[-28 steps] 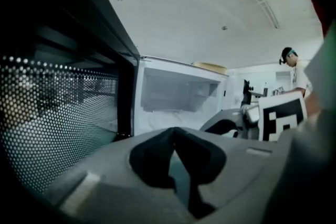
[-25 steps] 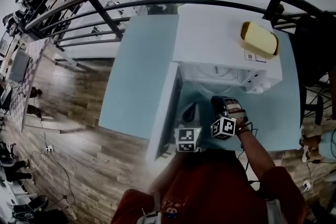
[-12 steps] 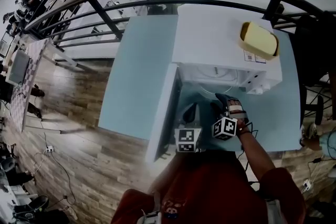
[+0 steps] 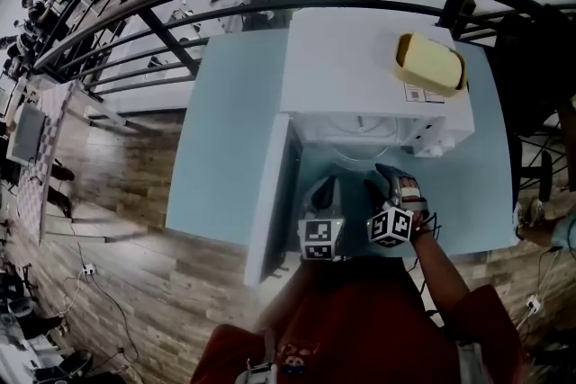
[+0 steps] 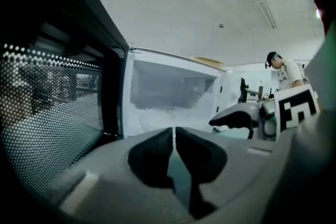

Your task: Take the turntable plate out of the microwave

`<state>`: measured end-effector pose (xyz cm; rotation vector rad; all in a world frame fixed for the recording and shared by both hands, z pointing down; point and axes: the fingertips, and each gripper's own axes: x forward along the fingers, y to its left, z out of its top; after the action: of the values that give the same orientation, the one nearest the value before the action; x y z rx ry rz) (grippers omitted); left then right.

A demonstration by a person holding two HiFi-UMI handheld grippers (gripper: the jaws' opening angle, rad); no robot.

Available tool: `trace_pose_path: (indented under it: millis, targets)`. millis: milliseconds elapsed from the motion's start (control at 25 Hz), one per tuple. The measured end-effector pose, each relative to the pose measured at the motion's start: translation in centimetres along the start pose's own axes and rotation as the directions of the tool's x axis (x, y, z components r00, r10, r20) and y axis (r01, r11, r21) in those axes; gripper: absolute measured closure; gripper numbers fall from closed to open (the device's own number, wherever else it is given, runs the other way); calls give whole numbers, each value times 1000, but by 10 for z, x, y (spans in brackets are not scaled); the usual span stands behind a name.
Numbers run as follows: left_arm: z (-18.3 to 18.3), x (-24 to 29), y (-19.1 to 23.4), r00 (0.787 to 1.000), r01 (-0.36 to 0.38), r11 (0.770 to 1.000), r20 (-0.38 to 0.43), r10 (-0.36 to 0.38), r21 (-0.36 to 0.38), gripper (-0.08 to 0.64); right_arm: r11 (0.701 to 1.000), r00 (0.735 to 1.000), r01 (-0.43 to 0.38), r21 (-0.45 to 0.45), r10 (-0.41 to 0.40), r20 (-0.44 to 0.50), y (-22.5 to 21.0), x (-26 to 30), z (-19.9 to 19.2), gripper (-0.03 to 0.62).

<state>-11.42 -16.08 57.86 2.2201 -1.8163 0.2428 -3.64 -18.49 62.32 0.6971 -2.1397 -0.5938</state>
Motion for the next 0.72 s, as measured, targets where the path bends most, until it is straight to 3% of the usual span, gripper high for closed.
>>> trace_pose_path:
  millis: [200, 360, 560, 720]
  targets:
    - [-2, 9, -11, 999, 32, 999, -24, -32, 22, 537, 992, 999, 44, 119, -44, -5, -9, -14, -14, 376]
    - [0, 16, -18, 999, 45, 999, -22, -44, 31, 531, 967, 998, 65, 246, -68, 3, -17, -26, -21, 376]
    - [-4, 24, -26, 997, 64, 996, -35, -61, 67, 528, 889, 992, 96, 447, -122, 29, -31, -39, -33, 376]
    - [-4, 27, -30, 997, 73, 995, -42, -70, 73, 528, 804, 983, 120, 582, -178, 43, -47, -53, -39, 376]
